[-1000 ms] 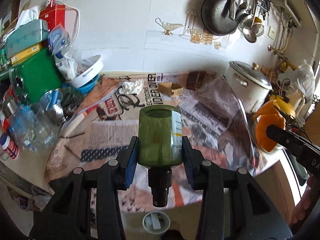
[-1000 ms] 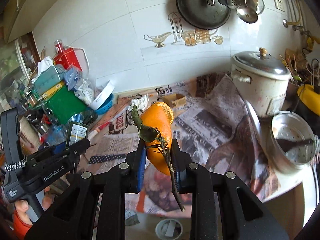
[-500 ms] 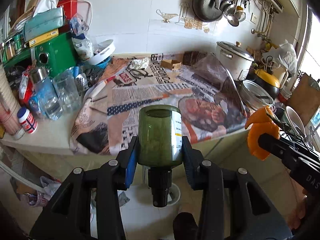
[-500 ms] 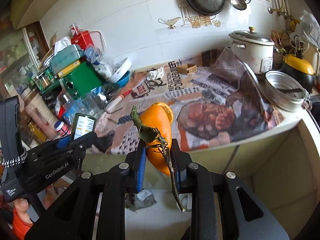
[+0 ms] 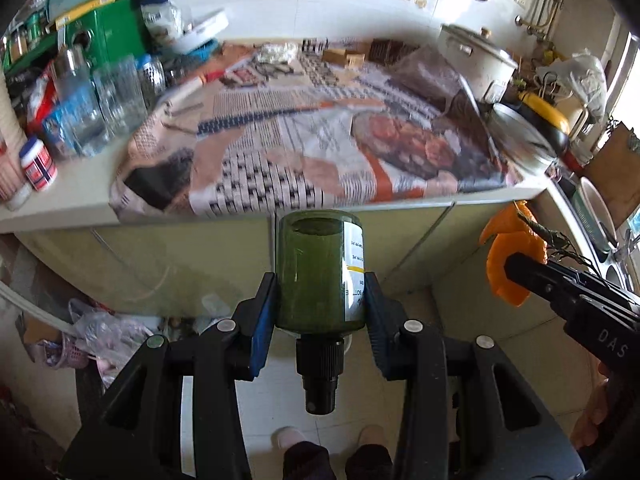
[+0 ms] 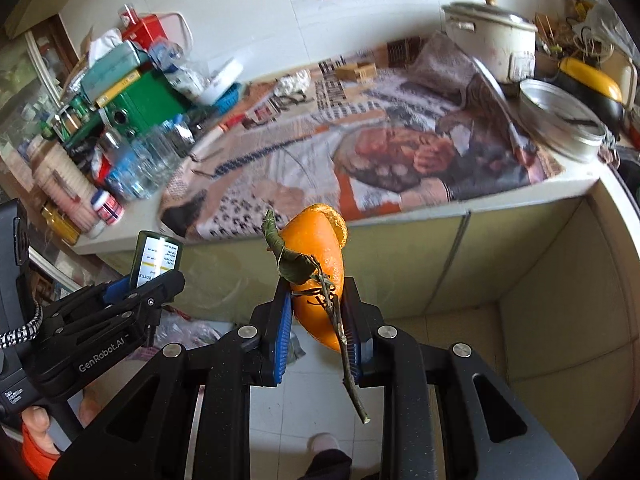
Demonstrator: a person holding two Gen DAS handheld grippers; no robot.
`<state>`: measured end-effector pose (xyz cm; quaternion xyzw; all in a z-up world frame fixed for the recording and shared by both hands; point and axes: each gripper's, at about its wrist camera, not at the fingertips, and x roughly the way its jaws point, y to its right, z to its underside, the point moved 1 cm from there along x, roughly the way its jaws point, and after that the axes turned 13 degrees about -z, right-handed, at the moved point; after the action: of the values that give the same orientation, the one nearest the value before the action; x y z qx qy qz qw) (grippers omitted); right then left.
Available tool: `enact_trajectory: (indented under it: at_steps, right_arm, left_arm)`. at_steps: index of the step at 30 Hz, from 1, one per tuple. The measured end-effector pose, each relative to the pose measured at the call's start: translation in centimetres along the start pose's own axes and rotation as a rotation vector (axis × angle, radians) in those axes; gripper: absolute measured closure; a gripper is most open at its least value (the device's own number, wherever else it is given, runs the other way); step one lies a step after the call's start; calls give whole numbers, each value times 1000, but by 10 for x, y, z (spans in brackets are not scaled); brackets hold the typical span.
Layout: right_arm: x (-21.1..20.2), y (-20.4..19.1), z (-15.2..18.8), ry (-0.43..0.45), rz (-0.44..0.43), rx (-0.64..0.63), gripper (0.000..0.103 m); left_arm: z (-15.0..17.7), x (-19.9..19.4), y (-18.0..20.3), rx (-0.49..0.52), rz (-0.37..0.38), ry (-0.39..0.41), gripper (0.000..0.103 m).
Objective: Collect trash
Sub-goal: 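Carry the green bottle and orange down over the floor bin, then open the left tool over the bin while the right tool releases the orange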
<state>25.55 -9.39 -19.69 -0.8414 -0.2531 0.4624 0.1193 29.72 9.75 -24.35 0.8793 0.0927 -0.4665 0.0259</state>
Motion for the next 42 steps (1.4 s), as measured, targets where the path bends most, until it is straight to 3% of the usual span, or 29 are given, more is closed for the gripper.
enact_trajectory:
  at_steps: [7,14,22,25,27,29,39,40,42]
  right_arm:
    - [57,75,30,-122,31,51,81]
    - [141,135,65,-243,55,64,81]
    - [229,154,94,-308,-19,95,80]
    - [247,157,95,-319,-53,109,74]
    - [255,162,93,-336,-62,122,59]
    - [257,165,92,-338,-66,135,53]
    - [232,181,73,-307,-3,125,51]
    - [229,182,72,-303,6,122,51]
    - [223,186,69,-294,14,121,51]
  left_arm:
    - [39,78,34,-22,-21,-90,62]
    - [89,167,42,-76,-50,-182,62]
    - [122,235,35,-81,-100,-232,62]
    - [125,253,35,-72,-113,-245,62]
    - [125,261,35,-71,-110,-255,62]
    - [123,266,39,-72,-102,-263,62]
    - [107,289,76,-9,-11,-295,62]
    - [106,292,81,-1,-5,-306,61]
    - [103,298,87,8,-19,-327,49]
